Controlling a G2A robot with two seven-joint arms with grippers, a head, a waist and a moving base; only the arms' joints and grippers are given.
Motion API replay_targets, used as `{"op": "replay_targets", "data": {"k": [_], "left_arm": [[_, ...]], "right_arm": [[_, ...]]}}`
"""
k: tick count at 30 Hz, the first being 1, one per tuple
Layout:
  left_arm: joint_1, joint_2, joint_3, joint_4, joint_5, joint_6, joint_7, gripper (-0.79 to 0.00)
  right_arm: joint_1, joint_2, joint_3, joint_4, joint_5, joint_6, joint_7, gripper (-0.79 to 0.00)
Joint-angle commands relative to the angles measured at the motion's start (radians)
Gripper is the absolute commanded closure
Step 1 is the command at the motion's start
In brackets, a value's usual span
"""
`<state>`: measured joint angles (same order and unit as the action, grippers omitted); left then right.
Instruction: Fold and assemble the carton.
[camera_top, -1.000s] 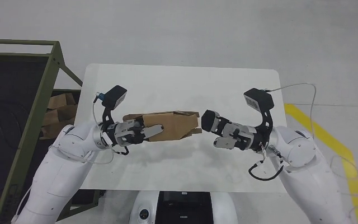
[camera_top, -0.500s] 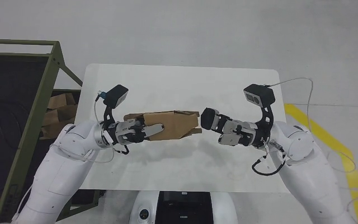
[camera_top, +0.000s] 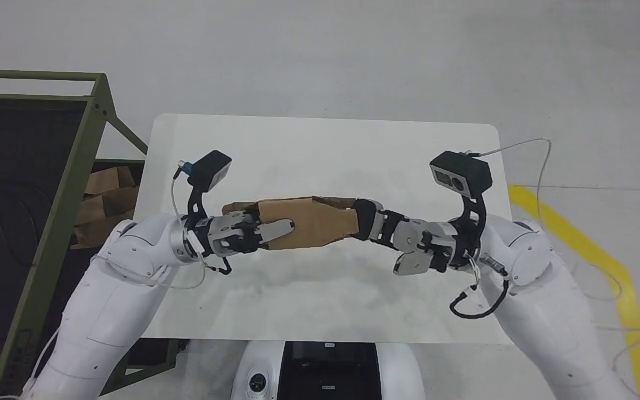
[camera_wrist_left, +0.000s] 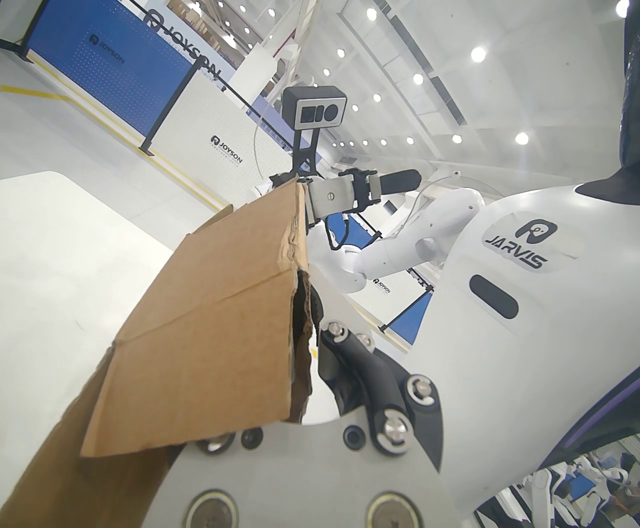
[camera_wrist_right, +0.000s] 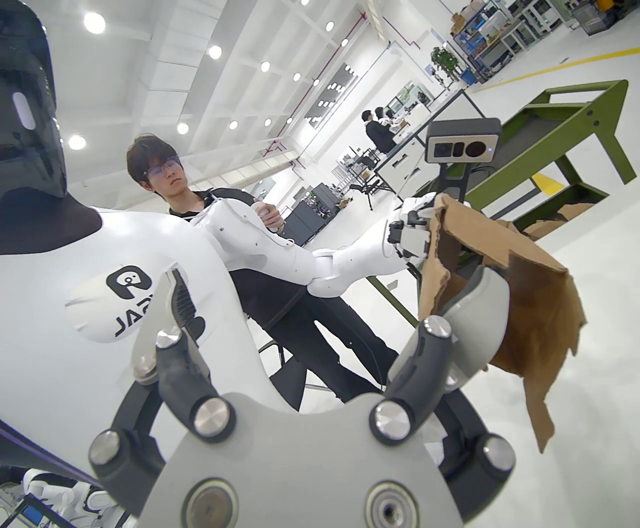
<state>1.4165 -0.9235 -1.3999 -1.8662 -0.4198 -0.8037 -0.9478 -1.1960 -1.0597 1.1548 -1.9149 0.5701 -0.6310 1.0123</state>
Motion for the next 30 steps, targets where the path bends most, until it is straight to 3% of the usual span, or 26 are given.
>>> {"op": "replay_targets", "data": {"k": [1,8,18,30], "left_arm": [[0.000,0.000,-0.001,0.002,0.002,0.003,0.003,0.000],[-0.003,-0.001,0.006,0.000,0.014,0.015,0.012,0.000],[-0.009,-0.002,0.022,0.001,0.024,0.025,0.017,0.000],[-0.009,-0.002,0.031,-0.002,0.020,0.031,0.007,0.000]], "right_arm": [[0.005,-0.001,-0.004,0.001,0.032,-0.012,0.019,-0.785],[0.020,-0.005,-0.020,-0.011,0.069,-0.023,0.054,-0.785],[0.069,-0.023,-0.095,-0.048,-0.012,0.001,0.026,-0.785],[0.097,-0.043,-0.141,-0.090,-0.396,0.107,-0.186,-0.785]]}}
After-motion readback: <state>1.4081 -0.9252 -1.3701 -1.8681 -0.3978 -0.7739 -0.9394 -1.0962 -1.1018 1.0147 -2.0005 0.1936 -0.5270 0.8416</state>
